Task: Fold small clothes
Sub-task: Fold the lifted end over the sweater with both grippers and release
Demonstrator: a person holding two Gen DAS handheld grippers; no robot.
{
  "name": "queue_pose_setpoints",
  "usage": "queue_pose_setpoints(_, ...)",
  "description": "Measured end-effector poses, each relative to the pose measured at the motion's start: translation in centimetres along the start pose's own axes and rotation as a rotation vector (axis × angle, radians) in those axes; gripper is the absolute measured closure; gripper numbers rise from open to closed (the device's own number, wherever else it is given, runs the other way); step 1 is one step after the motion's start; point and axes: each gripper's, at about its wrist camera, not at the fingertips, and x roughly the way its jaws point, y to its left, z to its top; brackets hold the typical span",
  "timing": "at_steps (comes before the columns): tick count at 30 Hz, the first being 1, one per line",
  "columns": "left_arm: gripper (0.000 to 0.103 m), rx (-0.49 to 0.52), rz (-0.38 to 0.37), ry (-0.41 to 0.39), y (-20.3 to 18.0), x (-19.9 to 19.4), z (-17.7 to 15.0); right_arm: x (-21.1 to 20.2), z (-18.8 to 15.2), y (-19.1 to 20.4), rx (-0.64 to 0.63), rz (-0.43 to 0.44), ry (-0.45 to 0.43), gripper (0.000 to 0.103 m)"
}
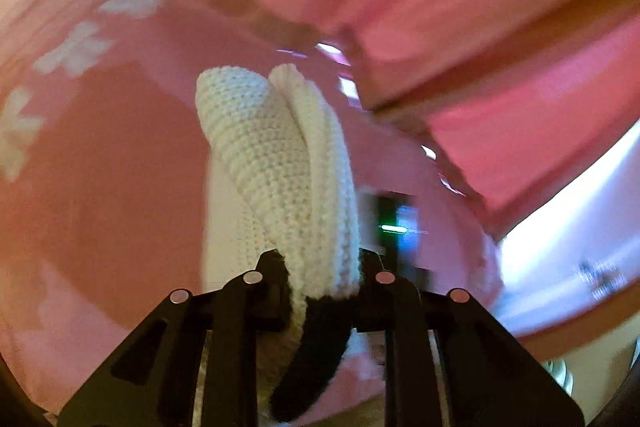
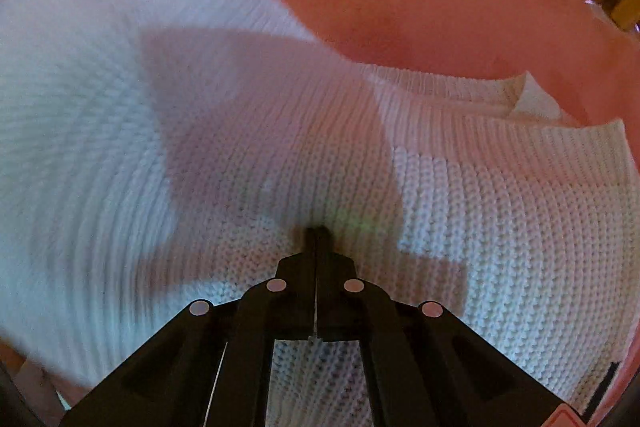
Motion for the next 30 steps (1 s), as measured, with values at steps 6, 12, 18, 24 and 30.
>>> queue_pose_setpoints(6,0.084,0.079,0.019,0.071,-8.4,5.9,-1.4,-1.1,-0.5,-4.1,0.168,0.208,0.017,0.103)
queue_pose_setpoints(12,0.077,0.081,0.082,0.151,-12.9,14.1,-3.8,-12.6,-4.2,-13.6,0.329,-0.044,-0.21,0.078)
queue_pose_setpoints(18,0.064,0.061,-0.005,0.291,-11.9,17.9,-7.5,-16.6,-9.1,-17.3,0.388,-0.029,-0.269,0.073)
queue_pose_setpoints(24,0.025,0.153,0.072,0.044,-9.7,8.1,-9.0,-16.9,-10.7,-13.9,0.271,0.062,-0.248,0.045)
queue_pose_setpoints(30,0.021,0.18,0.15,0.004,-6.2,5.1,-13.4,-13.7,-9.1,-11.3,0.209,0.038,-0.147,0.041)
